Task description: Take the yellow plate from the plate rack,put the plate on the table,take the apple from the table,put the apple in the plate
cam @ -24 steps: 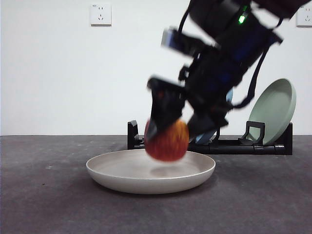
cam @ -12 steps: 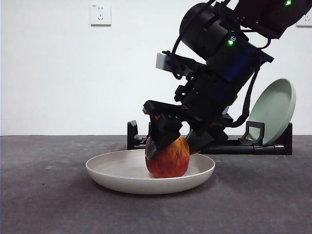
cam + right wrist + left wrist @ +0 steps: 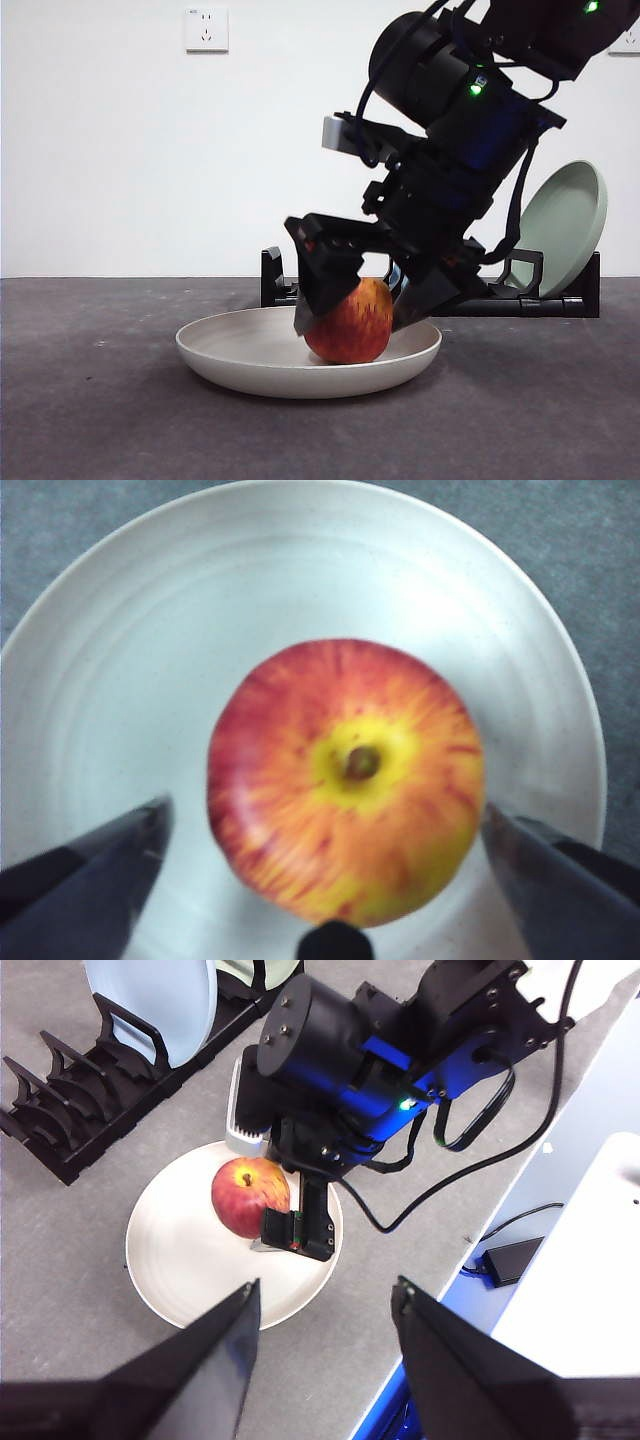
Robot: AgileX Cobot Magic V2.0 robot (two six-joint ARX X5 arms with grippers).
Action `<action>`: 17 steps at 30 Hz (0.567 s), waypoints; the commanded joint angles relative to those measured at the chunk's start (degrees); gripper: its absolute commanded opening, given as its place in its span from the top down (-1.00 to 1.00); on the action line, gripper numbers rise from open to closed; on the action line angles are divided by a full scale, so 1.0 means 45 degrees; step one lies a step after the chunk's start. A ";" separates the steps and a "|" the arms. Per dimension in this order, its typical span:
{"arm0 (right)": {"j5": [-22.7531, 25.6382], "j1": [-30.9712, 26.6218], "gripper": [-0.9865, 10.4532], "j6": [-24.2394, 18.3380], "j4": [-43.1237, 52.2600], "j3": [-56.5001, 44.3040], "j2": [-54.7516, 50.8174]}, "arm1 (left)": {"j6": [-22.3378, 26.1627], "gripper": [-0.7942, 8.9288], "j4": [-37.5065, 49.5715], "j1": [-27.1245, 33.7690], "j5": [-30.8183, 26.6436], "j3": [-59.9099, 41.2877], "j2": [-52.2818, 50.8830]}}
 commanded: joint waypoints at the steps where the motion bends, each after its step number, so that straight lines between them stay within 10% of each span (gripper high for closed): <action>1: 0.0063 0.0024 -0.17 0.0117 -0.0092 -0.0068 -0.0806 | -0.0078 0.38 -0.0024 -0.0029 -0.0024 -0.0039 -0.0005; 17: -0.1137 0.0029 -0.16 0.0121 -0.8786 -0.0068 -0.8087 | -0.0034 0.39 -0.0792 -0.0029 0.0209 -0.0039 -0.0005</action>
